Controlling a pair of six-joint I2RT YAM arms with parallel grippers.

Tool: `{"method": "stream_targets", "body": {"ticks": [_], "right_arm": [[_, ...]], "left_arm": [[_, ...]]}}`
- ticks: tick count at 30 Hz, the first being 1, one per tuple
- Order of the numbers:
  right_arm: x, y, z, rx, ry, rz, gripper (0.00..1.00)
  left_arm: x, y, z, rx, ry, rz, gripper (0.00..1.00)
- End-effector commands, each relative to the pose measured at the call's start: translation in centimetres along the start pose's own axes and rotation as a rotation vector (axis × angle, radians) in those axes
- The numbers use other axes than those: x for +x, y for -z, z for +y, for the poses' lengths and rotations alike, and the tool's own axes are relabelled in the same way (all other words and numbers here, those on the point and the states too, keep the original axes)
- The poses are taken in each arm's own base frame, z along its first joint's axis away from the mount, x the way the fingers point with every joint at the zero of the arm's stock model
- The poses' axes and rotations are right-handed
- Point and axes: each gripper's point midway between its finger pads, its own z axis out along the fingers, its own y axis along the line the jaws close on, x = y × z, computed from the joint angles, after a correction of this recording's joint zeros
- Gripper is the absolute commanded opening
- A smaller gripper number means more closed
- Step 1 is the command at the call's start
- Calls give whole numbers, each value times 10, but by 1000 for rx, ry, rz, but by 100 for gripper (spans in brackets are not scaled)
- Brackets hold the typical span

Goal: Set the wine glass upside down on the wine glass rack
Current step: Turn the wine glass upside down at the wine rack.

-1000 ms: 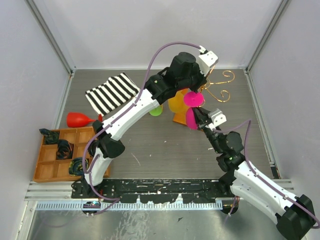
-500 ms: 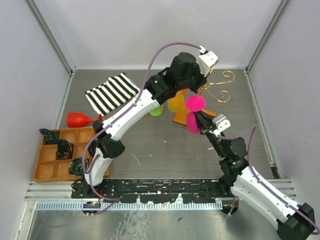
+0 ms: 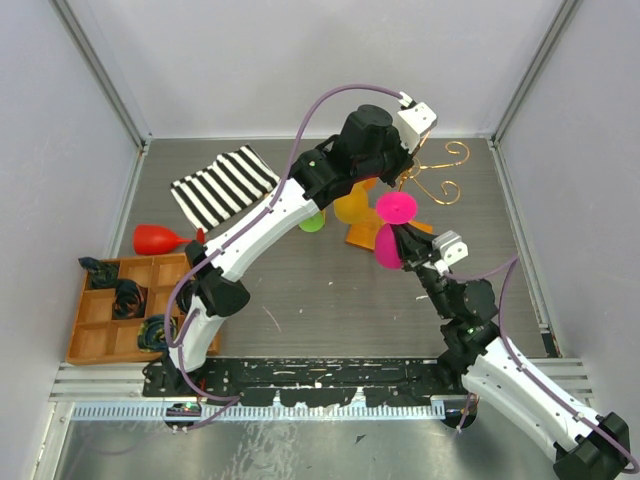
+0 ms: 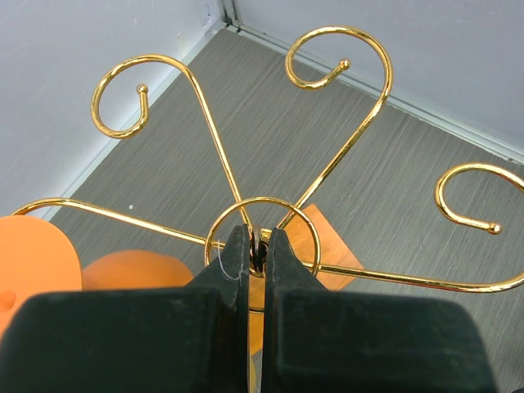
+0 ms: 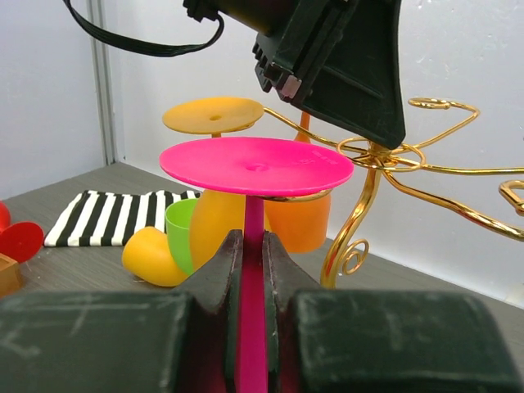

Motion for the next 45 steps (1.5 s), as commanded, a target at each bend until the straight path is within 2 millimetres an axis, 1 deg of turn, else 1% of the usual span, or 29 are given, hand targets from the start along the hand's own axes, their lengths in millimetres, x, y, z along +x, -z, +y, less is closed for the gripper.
{"method": "stream_targets", "body": {"ticks": [1, 6, 10, 12, 14, 18, 21, 22, 26, 28, 33, 37, 38, 40, 43, 45], "right_arm": [[-20, -1, -10, 62, -44, -78, 1], [-15, -4, -27, 161, -43, -48, 1], [-15, -8, -25, 153, -40, -44, 1], [-13, -11, -25, 156, -38, -37, 3], [-9, -15, -26, 165, -29, -13, 5], [7, -23, -26, 164, 1, 53, 7], [11, -25, -27, 178, 5, 70, 8], [12, -25, -28, 180, 5, 74, 10], [10, -19, -30, 190, -8, 70, 24], [8, -15, -29, 181, -11, 70, 28], [1, -6, -26, 157, -28, 69, 41], [-1, 1, -24, 145, -52, 102, 46], [-3, 3, -24, 144, -72, 116, 49], [-4, 5, -20, 123, -94, 156, 51], [-2, 15, -18, 118, -123, 224, 56], [-9, 22, -12, 79, -154, 231, 57]], "left_arm": [[-22, 9, 0, -5, -3, -61, 0], [-21, 8, -2, 7, 3, -60, 0], [-18, 6, -3, 14, 7, -52, 0], [-18, 5, -4, 15, 7, -52, 0], [-18, 6, -5, 19, 10, -54, 0], [-19, 6, -7, 27, 18, -56, 0], [-19, 6, -8, 27, 20, -55, 0], [-18, 5, -8, 27, 20, -55, 0], [-18, 5, -6, 19, 20, -54, 0], [-16, 3, -6, 18, 24, -50, 0], [-15, -1, -7, 16, 31, -52, 0], [-16, -7, -3, -4, 33, -65, 0], [-16, -8, -2, -8, 37, -68, 0], [-18, -11, -4, -7, 52, -82, 0], [-21, -15, -5, -5, 82, -101, 0], [-22, -19, -5, -8, 95, -112, 0]]}}
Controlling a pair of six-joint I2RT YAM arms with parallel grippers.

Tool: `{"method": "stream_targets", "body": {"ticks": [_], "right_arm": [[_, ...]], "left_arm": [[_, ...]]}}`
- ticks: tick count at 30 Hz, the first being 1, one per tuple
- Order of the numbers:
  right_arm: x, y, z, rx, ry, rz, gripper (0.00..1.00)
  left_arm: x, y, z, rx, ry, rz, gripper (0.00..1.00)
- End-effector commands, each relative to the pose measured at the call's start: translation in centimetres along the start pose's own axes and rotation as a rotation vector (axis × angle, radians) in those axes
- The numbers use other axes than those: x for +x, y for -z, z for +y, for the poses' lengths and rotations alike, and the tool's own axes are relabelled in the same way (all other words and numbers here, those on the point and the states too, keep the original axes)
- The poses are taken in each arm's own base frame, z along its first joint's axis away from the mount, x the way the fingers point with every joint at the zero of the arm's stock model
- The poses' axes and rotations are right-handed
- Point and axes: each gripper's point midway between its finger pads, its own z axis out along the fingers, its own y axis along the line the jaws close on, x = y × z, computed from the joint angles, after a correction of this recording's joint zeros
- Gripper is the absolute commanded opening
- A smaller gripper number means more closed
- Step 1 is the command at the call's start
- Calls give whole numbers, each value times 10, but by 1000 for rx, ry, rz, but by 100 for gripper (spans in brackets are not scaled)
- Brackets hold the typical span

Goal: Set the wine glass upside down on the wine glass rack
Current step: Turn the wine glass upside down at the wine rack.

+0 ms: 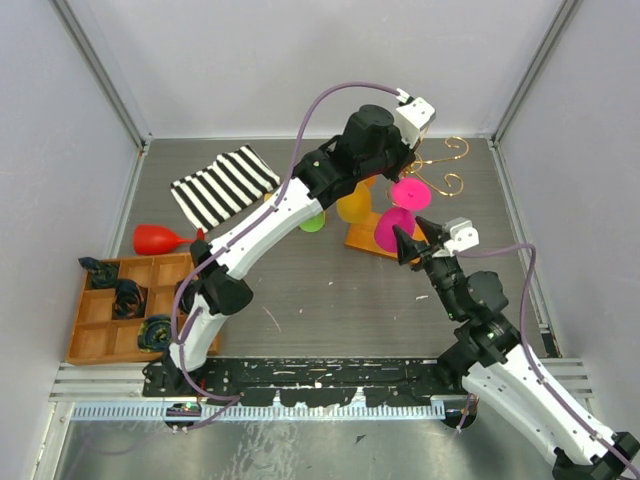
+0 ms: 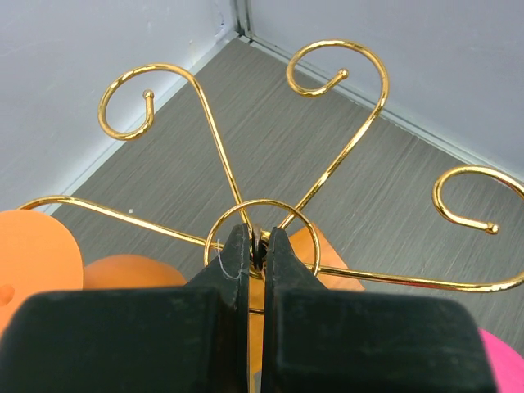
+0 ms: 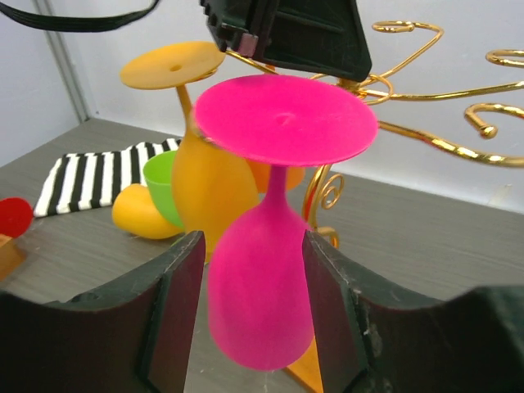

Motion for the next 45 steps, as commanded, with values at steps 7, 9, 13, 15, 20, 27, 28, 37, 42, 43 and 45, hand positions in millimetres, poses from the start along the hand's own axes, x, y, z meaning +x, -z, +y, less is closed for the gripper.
{"method": "stream_targets", "body": {"ticks": [7, 9, 13, 15, 20, 27, 28, 37, 42, 43, 45], "right_arm": [[-31, 45, 6, -52, -213, 5, 60], [-31, 53, 3, -36, -255, 4, 60], [-34, 68, -6, 6, -323, -15, 60], [-36, 73, -10, 24, -338, -26, 61], [-41, 78, -18, 60, -331, -33, 61], [-38, 78, -26, 102, -329, -26, 61], [-38, 78, -26, 106, -328, -28, 61], [-33, 78, -30, 129, -319, -19, 61], [-31, 76, -29, 130, -320, -14, 62], [-31, 76, -29, 129, -320, -14, 61], [-31, 77, -29, 129, -320, -12, 62]], "left_arm": [[-20, -20, -9, 8, 62, -107, 0], [-20, -23, -8, 5, 64, -114, 0], [-21, -26, -6, -9, 65, -129, 4], [-22, -25, -2, -29, 60, -131, 7], [-25, -17, 7, -69, 44, -136, 10], [-31, -5, 11, -82, 16, -138, 9], [-32, -3, 12, -84, 13, -137, 9], [-41, 14, 10, -67, 12, -157, 11], [-49, 22, 10, -62, 9, -172, 19], [-50, 23, 11, -66, 6, -174, 21], [-52, 24, 13, -78, 1, -178, 26]]}}
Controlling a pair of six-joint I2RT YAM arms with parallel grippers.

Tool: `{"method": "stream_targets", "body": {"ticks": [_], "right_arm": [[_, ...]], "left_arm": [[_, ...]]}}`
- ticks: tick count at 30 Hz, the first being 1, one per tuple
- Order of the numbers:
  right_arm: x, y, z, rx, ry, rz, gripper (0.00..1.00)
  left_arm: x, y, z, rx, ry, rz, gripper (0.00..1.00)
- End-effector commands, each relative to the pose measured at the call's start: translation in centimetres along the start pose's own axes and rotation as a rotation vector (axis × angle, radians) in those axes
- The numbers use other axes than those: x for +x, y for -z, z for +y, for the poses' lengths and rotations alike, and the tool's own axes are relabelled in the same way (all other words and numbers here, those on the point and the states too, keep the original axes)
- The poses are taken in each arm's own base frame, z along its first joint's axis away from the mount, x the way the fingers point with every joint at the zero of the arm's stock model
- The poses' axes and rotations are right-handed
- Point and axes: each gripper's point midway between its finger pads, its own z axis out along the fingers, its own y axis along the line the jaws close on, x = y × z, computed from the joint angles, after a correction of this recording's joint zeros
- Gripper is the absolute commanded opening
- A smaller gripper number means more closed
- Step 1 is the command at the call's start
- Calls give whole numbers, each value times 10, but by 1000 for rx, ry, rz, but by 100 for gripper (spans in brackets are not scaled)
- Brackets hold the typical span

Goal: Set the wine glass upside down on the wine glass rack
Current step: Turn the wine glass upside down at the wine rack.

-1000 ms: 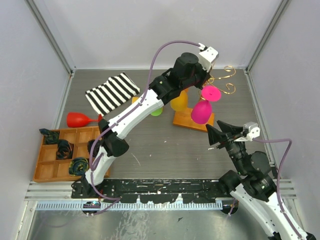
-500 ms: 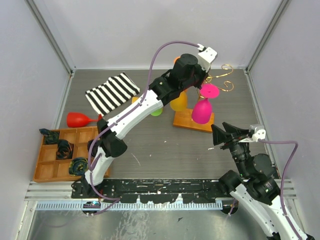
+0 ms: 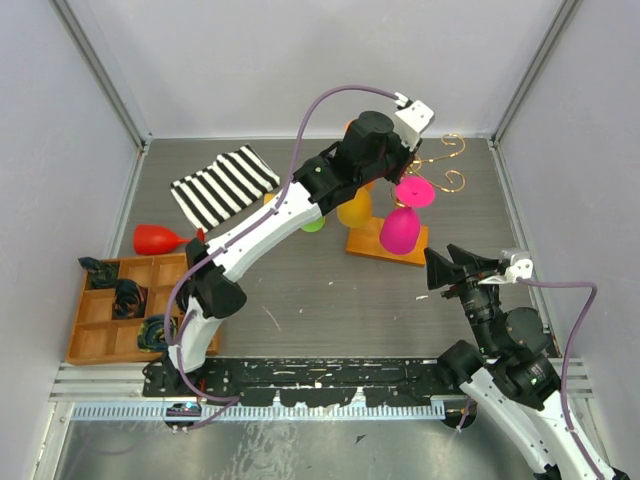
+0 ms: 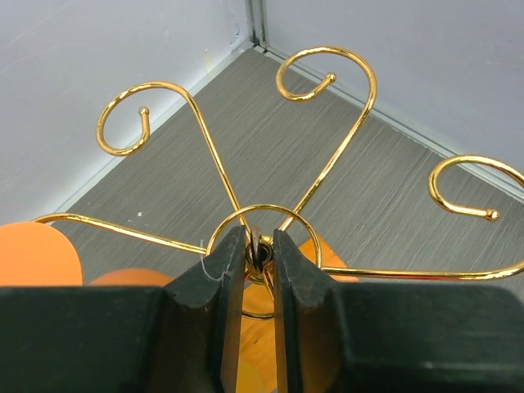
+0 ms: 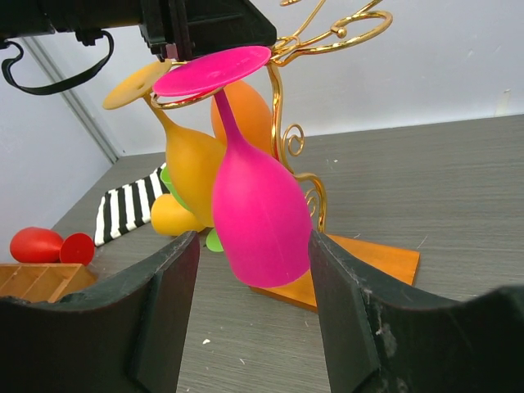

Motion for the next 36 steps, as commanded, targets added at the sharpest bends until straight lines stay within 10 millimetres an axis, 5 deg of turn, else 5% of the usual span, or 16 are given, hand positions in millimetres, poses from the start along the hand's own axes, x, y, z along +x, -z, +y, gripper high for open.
{"method": "stream_targets", "body": {"ticks": [1, 11, 20, 27, 36], "right_arm": [[-13, 1, 2, 0, -19, -36, 61], [-11, 1, -1, 12, -12, -32, 62], [-10, 2, -6, 46, -13, -5, 65], [-8, 5, -2, 47, -64, 46, 69], [4, 13, -6, 87, -139, 106, 69]], "left_arm": [[-54, 26, 7, -18, -6, -141, 26], [-68, 34, 9, -26, -10, -168, 30], [-93, 70, 17, -39, -16, -212, 36], [-103, 127, 36, -108, -22, -230, 37], [-50, 213, 83, -323, 30, -193, 42]]}}
